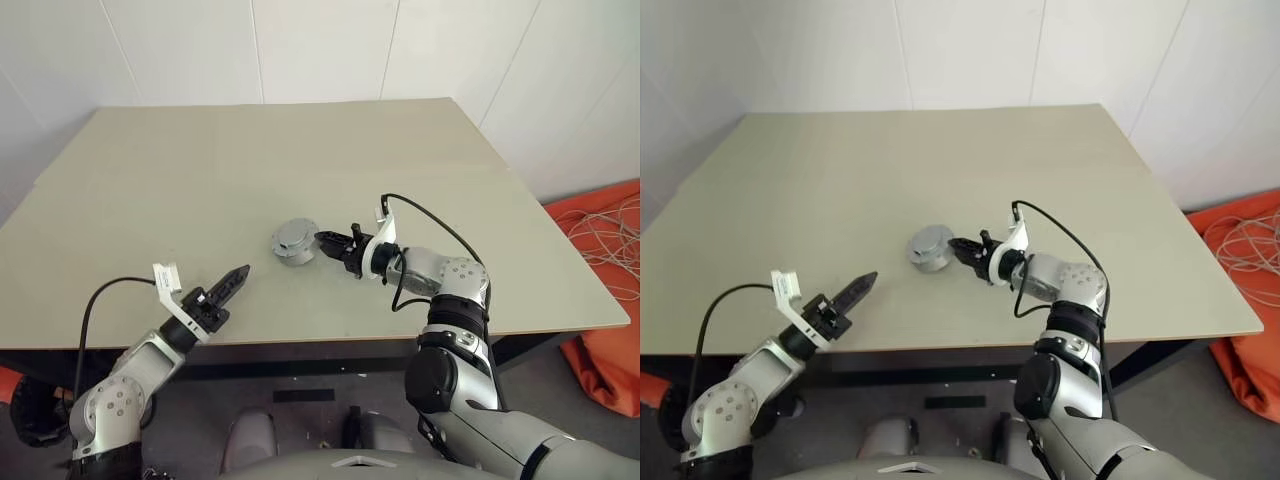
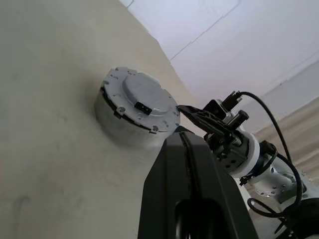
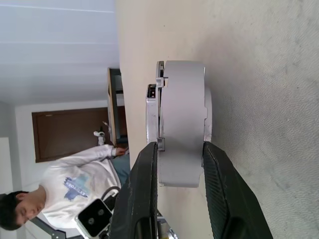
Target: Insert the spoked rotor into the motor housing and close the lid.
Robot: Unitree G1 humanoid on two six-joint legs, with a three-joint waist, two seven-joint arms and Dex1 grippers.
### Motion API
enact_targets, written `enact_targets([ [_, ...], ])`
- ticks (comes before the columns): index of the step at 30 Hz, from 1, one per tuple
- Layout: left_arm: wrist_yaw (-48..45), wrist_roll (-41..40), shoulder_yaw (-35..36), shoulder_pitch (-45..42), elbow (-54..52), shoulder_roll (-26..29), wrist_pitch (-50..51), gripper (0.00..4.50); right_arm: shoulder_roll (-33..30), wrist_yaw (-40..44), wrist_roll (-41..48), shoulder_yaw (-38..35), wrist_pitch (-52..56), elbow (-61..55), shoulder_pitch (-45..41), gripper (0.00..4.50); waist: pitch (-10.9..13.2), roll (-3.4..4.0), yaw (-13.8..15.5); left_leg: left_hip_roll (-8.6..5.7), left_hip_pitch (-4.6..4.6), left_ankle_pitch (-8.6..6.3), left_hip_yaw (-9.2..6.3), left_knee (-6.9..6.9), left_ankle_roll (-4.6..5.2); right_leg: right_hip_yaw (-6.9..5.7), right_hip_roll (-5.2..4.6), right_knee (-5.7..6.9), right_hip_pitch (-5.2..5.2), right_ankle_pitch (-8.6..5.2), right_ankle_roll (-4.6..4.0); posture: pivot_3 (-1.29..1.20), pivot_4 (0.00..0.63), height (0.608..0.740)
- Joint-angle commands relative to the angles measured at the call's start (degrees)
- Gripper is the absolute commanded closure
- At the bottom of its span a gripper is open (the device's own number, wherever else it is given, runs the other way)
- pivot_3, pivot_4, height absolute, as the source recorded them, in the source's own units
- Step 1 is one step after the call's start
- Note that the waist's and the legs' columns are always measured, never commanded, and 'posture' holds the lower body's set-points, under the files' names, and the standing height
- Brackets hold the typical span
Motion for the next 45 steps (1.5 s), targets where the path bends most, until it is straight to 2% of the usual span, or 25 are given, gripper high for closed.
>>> enact_targets([
  [1, 5.4, -8.1, 1.3, 0.8, -0.3, -2.1, 1.9, 4.5, 3.7, 0.6, 3.9, -0.1, -0.7, -0.5, -0.7, 3.46, 0.0, -0.01, 0.0, 0.0, 0.0, 0.0, 0.0, 0.01, 0.0, 0.01, 0.0, -0.02, 0.01, 0.01, 0.03, 0.0, 0.0, 0.74],
  [9, 11.0, -18.2, 0.2, 0.6, 2.2, -3.8, 2.8, 4.5, 3.6, 0.1, 5.7, -0.3, -0.9, -0.7, -0.8, 3.46, 0.0, -0.01, -0.6, -0.04, 0.0, 0.01, 0.0, 0.02, -0.01, 0.06, 0.1, -0.02, 0.02, 0.17, 0.3, 0.0, 0.0, 0.74],
  [20, 11.5, -18.1, -2.2, -1.3, 4.5, -2.6, 1.6, 4.5, 3.4, 0.4, 7.7, 0.4, -2.1, -0.9, -0.9, 3.46, 0.0, -0.02, -0.9, -0.05, 0.0, 0.01, -0.01, 0.09, -0.01, 0.08, 0.11, 0.0, 0.04, 0.2, 0.35, 0.0, 0.0, 0.74],
  [25, 12.9, -21.8, -1.0, -2.1, 6.5, -4.0, 0.6, 4.5, 3.2, -0.5, 9.5, 0.3, -2.0, -1.1, -1.6, 3.46, 0.0, -0.02, -0.9, -0.06, 0.01, 0.01, -0.01, 0.14, -0.01, 0.08, 0.1, 0.01, 0.08, 0.22, 0.37, 0.0, 0.0, 0.74],
  [28, 13.9, -23.5, -0.4, -3.0, 8.2, -4.4, 0.0, 3.93, 3.3, -1.1, 10.8, 0.4, -1.9, -1.6, -2.0, 3.46, 0.0, -0.02, -0.9, -0.06, 0.03, 0.01, -0.02, 0.19, -0.01, 0.09, 0.11, 0.02, 0.11, 0.23, 0.39, 0.0, 0.0, 0.74],
  [40, 16.1, -27.7, -1.0, -6.5, 9.9, -5.0, -0.6, 0.01, 4.5, -8.1, 21.0, 1.7, -0.8, -4.8, -3.0, 3.46, 0.0, -0.02, -0.9, -0.06, 0.33, 0.01, -0.04, 0.21, -0.01, 0.09, 0.1, 0.0, 0.49, 0.24, 0.41, 0.0, 0.0, 0.74],
  [45, 16.8, -29.0, -1.5, -7.7, 10.2, -5.5, -0.7, 0.0, 4.6, -11.6, 25.8, 3.6, -1.8, -5.8, -2.5, 3.46, 0.0, -0.02, -0.9, -0.06, 0.38, 0.01, -0.05, 0.22, -0.01, 0.08, 0.1, 0.0, 0.54, 0.24, 0.43, 0.0, 0.0, 0.74],
])
